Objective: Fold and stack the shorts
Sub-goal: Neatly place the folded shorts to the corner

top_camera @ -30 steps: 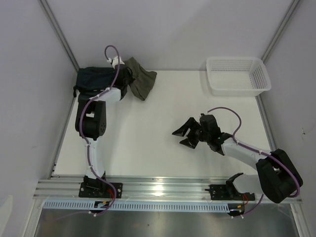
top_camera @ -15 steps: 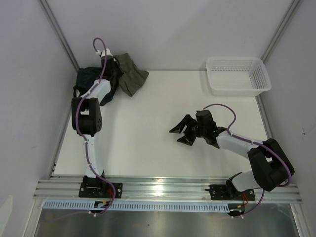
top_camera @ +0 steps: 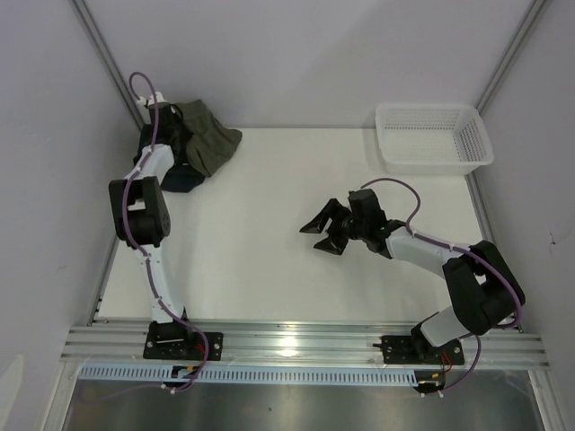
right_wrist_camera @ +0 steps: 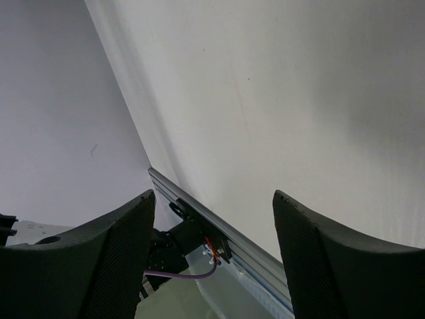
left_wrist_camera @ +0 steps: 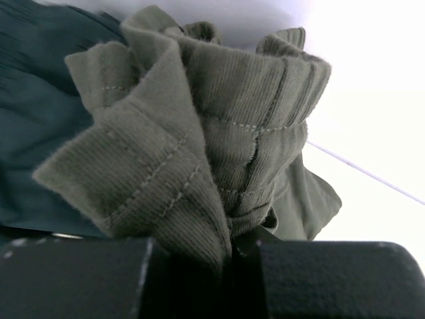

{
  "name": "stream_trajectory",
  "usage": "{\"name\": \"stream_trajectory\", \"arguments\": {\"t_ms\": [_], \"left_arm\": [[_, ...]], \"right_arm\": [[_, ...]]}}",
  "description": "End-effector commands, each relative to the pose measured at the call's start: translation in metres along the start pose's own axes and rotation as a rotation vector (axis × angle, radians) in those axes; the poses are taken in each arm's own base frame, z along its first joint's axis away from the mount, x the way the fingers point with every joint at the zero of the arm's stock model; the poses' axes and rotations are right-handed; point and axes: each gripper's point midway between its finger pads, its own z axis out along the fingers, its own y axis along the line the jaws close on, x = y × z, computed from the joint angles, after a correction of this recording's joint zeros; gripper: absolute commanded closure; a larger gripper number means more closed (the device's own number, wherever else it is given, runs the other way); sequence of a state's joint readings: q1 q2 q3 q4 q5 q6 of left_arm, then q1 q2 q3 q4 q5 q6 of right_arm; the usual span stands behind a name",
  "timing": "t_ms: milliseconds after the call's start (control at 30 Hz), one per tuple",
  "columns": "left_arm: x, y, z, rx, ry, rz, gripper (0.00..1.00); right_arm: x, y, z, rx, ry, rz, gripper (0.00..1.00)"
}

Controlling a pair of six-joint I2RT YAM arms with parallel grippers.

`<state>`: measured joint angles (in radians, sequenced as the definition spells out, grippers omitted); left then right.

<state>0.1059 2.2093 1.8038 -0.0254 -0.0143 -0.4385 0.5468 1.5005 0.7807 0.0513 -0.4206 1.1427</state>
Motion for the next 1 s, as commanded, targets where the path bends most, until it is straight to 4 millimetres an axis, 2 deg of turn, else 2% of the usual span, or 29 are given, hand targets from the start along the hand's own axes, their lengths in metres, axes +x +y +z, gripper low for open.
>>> {"name": "stream_trajectory", "arguments": {"t_ms": [0, 67, 100, 167, 233, 267, 300, 333, 367, 433, 467, 533, 567, 633, 833, 867, 933, 967], "left_arm": [[-0.077, -0.016, -0.020, 0.067, -0.155, -0.065, 1.00], [-0.092, -0.011, -0.025, 0.079, -0.204, -0.086, 1.00], [-0.090, -0.007, -0.027, 0.081, -0.207, -0.118, 1.00], [-0.103, 0.000, -0.031, 0.089, -0.247, -0.152, 1.00], [-0.105, 0.010, -0.034, 0.078, -0.259, -0.183, 1.00], [-0.078, 0.023, -0.031, 0.050, -0.220, -0.205, 1.00], [-0.085, 0.027, -0.039, 0.032, -0.257, -0.230, 1.00], [-0.100, 0.029, -0.045, 0.055, -0.334, -0.257, 1.00], [-0.064, 0.047, -0.042, 0.037, -0.290, -0.322, 1.00], [-0.079, 0.046, -0.051, 0.084, -0.363, -0.370, 1.00], [-0.068, 0.052, -0.049, 0.072, -0.352, -0.392, 1.00], [-0.072, 0.057, -0.053, 0.058, -0.390, -0.401, 1.00], [-0.054, 0.069, -0.053, 0.019, -0.372, -0.422, 1.00], [-0.062, 0.076, -0.062, 0.016, -0.441, -0.443, 1.00], [-0.030, 0.099, -0.044, -0.017, -0.340, -0.545, 1.00], [-0.032, 0.098, -0.039, -0.008, -0.340, -0.538, 1.00], [-0.023, 0.096, -0.031, -0.021, -0.284, -0.515, 1.00], [-0.042, 0.085, -0.022, 0.012, -0.290, -0.473, 1.00]], "right_arm": [[0.000, 0.013, 0.001, -0.020, 0.017, -0.021, 0.27], [0.001, 0.014, 0.001, -0.021, 0.020, -0.021, 0.27], [0.001, 0.014, 0.002, -0.020, 0.023, -0.021, 0.27], [0.002, 0.013, 0.002, -0.018, 0.024, -0.020, 0.27], [0.002, 0.015, 0.001, -0.021, 0.028, -0.022, 0.27], [0.002, 0.013, 0.002, -0.018, 0.031, -0.023, 0.27], [0.002, 0.014, 0.001, -0.018, 0.029, -0.022, 0.27], [0.003, 0.014, 0.002, -0.019, 0.032, -0.023, 0.27], [0.002, 0.013, 0.002, -0.018, 0.031, -0.022, 0.27], [0.003, 0.012, 0.003, -0.018, 0.036, -0.019, 0.27], [0.004, 0.013, 0.003, -0.020, 0.038, -0.019, 0.27], [0.005, 0.013, 0.002, -0.021, 0.039, -0.021, 0.27], [0.005, 0.013, 0.002, -0.020, 0.039, -0.020, 0.27], [0.005, 0.013, 0.001, -0.020, 0.039, -0.022, 0.27], [0.005, 0.014, 0.003, -0.027, 0.045, -0.020, 0.27], [0.006, 0.014, 0.003, -0.028, 0.048, -0.019, 0.27], [0.006, 0.014, 0.003, -0.030, 0.050, -0.021, 0.27], [0.006, 0.013, 0.004, -0.028, 0.051, -0.020, 0.27]]}}
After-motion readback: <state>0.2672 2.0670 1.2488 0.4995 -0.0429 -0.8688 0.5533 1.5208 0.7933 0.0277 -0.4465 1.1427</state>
